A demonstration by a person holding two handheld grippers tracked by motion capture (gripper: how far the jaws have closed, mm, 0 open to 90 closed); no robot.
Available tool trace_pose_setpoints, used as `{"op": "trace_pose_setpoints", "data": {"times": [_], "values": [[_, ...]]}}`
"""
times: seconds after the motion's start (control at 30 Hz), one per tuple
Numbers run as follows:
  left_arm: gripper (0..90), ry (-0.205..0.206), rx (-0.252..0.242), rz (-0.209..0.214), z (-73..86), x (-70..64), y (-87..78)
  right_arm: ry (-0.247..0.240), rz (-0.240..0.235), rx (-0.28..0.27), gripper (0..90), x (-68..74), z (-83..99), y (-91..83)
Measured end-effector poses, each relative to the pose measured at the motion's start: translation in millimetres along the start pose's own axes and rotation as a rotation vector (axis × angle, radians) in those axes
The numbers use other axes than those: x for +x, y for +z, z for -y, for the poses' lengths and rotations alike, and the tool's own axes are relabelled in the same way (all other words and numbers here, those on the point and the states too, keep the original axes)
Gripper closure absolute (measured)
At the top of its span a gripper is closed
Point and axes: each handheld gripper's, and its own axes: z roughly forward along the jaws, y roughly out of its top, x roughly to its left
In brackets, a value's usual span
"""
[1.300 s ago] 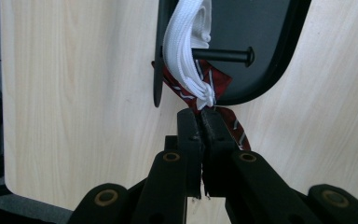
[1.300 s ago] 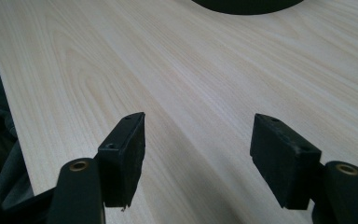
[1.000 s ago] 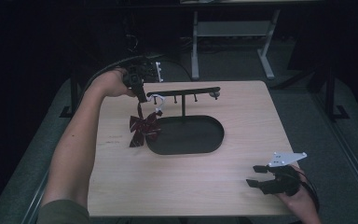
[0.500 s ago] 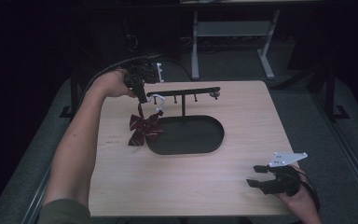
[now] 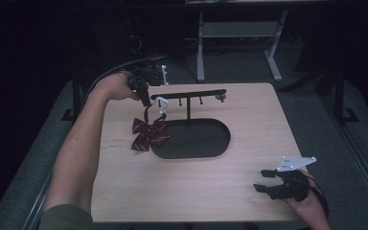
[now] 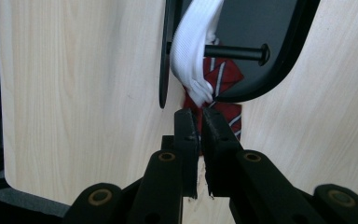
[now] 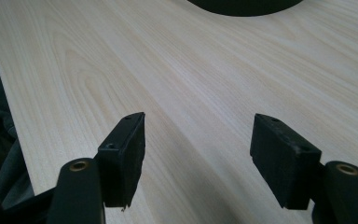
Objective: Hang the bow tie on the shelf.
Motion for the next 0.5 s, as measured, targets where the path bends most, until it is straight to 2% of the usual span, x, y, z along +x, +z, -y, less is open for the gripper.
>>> {"op": "trace_pose_setpoints", "data": {"times": [0.4, 0.5], "values": [[81.8, 0.003, -0.005, 0.005, 2.9, -4.1, -4.1, 0.005, -0.002, -0.004, 35.0, -0.6, 0.3, -0.2], [80.9, 0.001, -0.024, 0.012, 4.7, -7.3, -5.4, 0.001, -0.002, 0.000, 34.9, -0.3, 0.1, 0.0]]}}
